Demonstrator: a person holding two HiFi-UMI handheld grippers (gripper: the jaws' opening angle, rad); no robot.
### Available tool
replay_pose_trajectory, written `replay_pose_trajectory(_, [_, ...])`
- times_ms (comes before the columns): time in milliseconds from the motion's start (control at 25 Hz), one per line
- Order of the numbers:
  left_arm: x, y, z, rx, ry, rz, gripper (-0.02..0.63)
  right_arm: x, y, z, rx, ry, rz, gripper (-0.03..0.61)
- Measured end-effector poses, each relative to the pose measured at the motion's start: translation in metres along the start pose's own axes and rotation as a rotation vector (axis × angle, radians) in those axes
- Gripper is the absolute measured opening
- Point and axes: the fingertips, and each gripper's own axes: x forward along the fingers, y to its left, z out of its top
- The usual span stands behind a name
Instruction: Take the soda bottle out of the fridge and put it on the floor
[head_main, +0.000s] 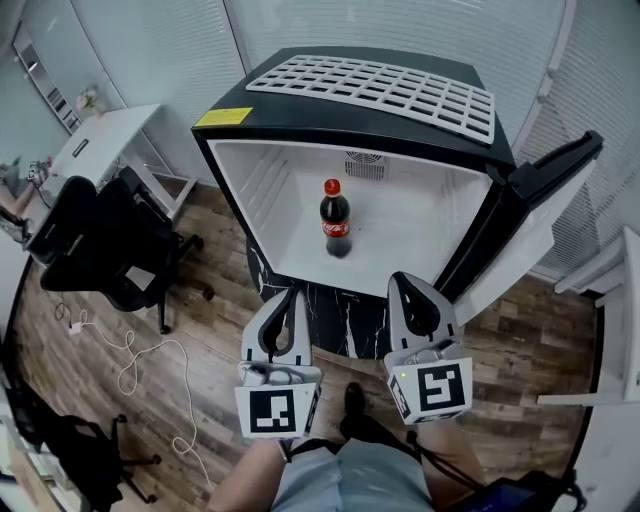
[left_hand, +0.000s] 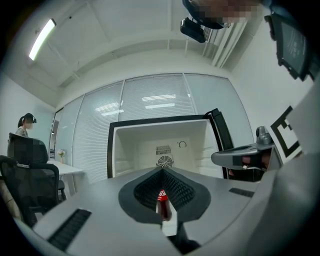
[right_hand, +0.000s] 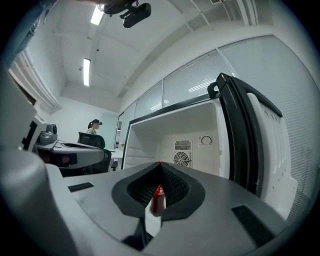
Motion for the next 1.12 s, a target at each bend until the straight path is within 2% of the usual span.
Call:
replay_pose_trajectory(200, [0.025,0.004,0.006,-0.003,-0.013,0.020,0.017,0.028,-0.016,0.007,-0.010,-0.013,0.019,0.014])
replay_pose_trajectory(320, [0.032,0.015,0.007,0.012,0.001,0.038,0.017,0.043,-0.014,0.011,-0.010,-0.020,0.043,0.014])
replay_pose_trajectory(600, [0.045,0.027,0.018,0.038,-0.025,0.071,0.017,0.071,-0.015,0.029,-0.034,-0.062,0.072,0.014])
replay_pose_trajectory(760, [0.056,0.036,0.020,0.021,-0.050,0.056,0.017,0.087,-0.011,0.032,-0.051,-0.060,0.071,0.014])
replay_pose_trajectory(1120, [0.093,0.062,0.008,-0.015,-0.050,0.010,0.017,0.127,-0.004,0.018,-0.069,-0.007,0.039,0.014])
